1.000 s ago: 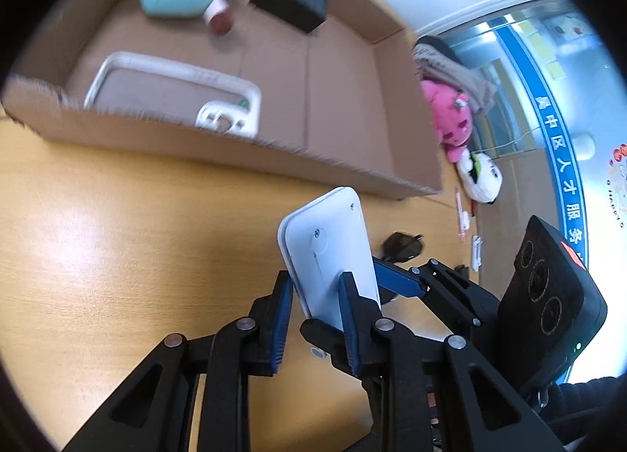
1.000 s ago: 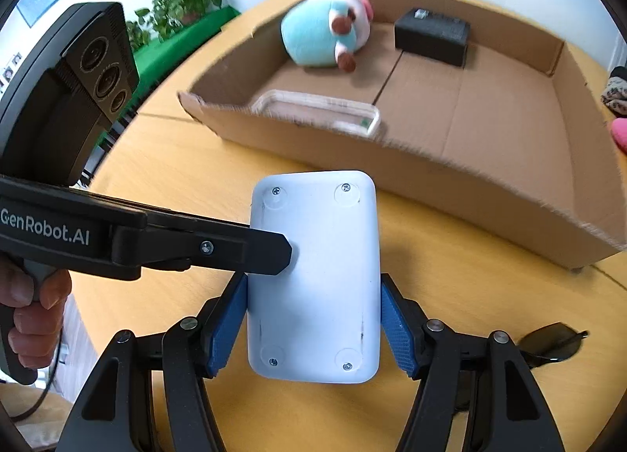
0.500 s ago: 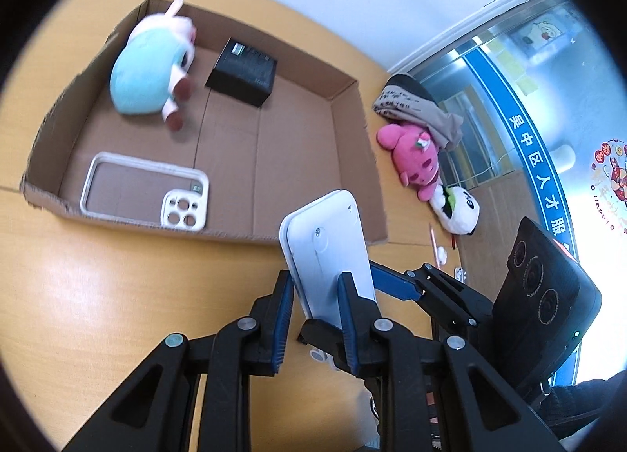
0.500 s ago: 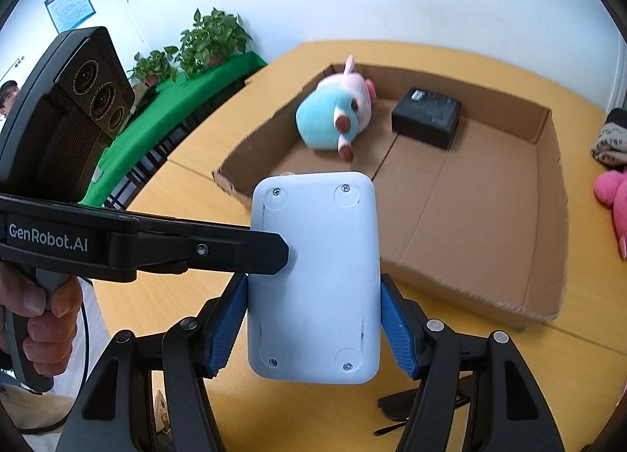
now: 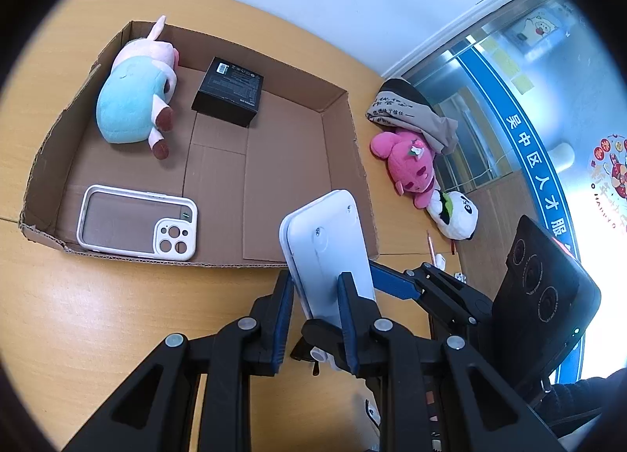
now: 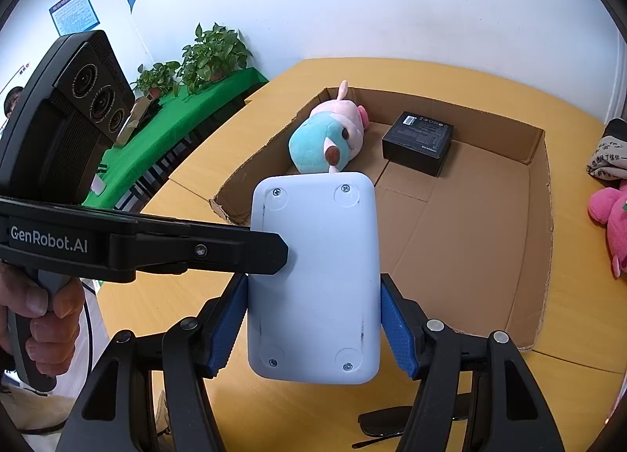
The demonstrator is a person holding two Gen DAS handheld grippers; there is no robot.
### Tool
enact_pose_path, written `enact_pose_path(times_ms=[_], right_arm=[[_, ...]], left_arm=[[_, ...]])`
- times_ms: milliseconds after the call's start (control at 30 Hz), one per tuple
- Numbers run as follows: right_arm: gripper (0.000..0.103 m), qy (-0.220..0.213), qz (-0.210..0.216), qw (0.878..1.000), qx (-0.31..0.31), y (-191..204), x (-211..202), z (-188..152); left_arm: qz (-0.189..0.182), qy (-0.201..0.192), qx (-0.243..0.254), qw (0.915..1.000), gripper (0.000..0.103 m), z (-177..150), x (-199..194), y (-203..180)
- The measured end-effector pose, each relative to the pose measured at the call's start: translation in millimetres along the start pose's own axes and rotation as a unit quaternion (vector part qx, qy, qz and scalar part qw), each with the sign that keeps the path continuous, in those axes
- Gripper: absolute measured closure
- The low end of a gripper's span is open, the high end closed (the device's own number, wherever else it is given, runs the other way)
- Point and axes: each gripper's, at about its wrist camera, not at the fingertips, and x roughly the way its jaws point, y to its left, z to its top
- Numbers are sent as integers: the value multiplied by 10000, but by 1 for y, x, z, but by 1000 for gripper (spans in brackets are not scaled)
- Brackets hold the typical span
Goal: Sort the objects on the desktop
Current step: 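Lift the white power bank with both grippers toward the cardboard box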
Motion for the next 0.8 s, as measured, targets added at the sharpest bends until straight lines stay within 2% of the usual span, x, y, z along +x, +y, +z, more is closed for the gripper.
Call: enact_pose_path(times_ms=[800], right_arm=[[33, 18, 295, 9996, -34, 19, 22, 14]], left_arm=[[208, -130, -140, 9996, 81, 4, -24, 23]])
